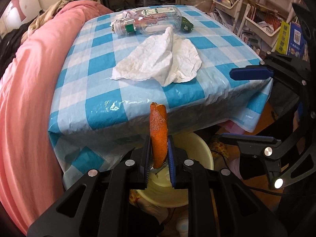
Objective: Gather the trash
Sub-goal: 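Lower carrot piece over bucket and open left tool to drop it, then bring both tools back over the table toward the white tissue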
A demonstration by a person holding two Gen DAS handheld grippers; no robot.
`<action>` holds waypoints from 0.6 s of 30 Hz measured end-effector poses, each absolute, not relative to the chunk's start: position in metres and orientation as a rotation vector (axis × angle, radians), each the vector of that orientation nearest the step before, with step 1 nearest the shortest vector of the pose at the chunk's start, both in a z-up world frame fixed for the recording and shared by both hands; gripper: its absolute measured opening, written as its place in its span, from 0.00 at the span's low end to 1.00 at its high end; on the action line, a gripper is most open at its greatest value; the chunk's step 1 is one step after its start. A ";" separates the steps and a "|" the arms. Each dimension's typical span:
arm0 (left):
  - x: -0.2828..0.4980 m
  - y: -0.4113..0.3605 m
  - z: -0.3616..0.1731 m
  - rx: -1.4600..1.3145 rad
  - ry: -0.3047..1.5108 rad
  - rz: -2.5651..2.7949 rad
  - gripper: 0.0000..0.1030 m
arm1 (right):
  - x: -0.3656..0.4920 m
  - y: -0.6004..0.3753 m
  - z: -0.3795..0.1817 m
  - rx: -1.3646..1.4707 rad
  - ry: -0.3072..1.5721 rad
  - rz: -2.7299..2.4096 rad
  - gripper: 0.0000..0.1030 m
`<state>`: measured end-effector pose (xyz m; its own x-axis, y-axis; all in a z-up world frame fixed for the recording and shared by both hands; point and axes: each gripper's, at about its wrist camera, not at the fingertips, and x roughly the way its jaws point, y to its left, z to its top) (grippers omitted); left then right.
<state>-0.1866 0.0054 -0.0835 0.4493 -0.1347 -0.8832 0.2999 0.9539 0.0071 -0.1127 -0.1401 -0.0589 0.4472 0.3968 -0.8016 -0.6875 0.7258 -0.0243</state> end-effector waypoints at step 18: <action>-0.190 0.001 -0.093 0.170 1.141 -0.298 0.25 | -0.116 -0.146 -0.057 -0.373 0.870 0.662 0.78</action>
